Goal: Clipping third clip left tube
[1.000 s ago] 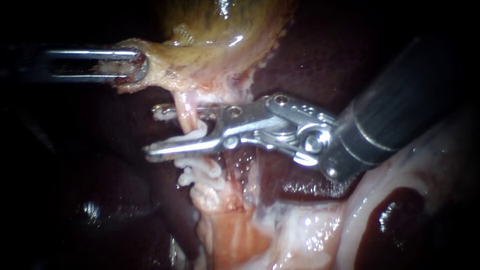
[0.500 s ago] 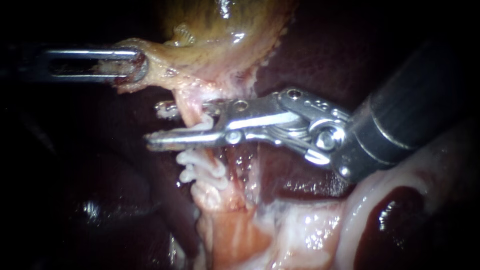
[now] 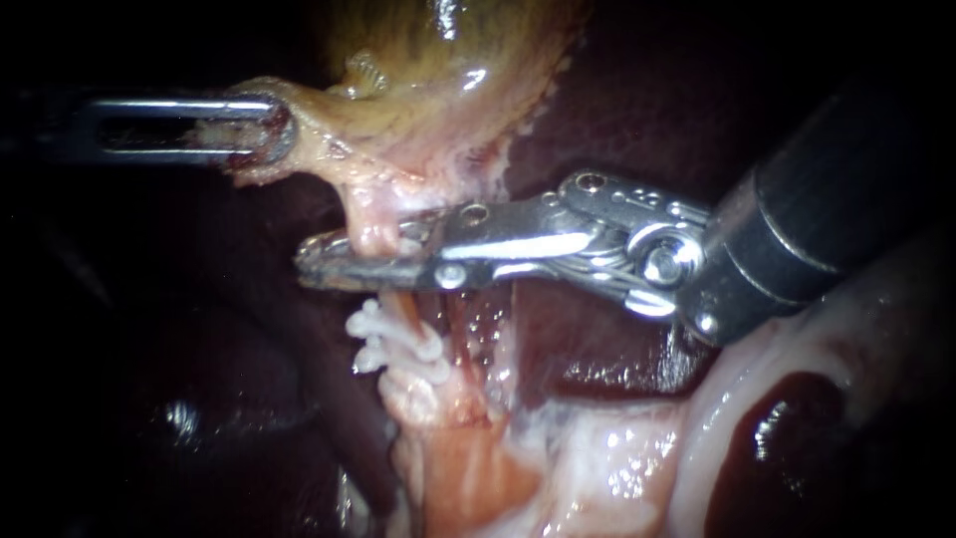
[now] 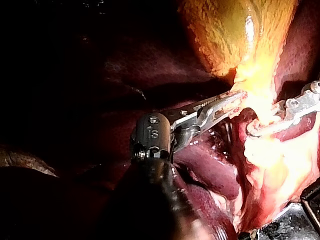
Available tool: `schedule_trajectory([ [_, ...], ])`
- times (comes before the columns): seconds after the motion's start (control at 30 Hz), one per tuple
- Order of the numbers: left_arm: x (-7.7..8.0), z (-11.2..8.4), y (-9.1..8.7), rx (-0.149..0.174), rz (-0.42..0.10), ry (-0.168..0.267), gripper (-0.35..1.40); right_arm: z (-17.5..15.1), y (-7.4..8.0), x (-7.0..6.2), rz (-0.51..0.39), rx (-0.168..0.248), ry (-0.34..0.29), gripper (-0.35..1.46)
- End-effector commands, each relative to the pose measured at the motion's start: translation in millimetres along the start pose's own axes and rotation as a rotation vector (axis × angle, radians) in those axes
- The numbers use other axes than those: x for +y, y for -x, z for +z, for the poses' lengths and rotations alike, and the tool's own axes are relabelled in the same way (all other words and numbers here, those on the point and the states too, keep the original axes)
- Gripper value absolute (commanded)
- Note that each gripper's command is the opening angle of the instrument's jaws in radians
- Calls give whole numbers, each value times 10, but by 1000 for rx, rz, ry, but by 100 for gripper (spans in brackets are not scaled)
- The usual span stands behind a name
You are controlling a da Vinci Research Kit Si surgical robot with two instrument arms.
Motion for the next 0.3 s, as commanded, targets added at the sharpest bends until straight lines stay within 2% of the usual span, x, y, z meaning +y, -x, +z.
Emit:
schedule_trajectory([
  [0.03,0,0,0,0,0,0,-35,1,1,1,-1,0,0,-35],
  [0.3,-1,0,0,0,0,0,-35,1,5,8,-2,-4,-15,-31],
])
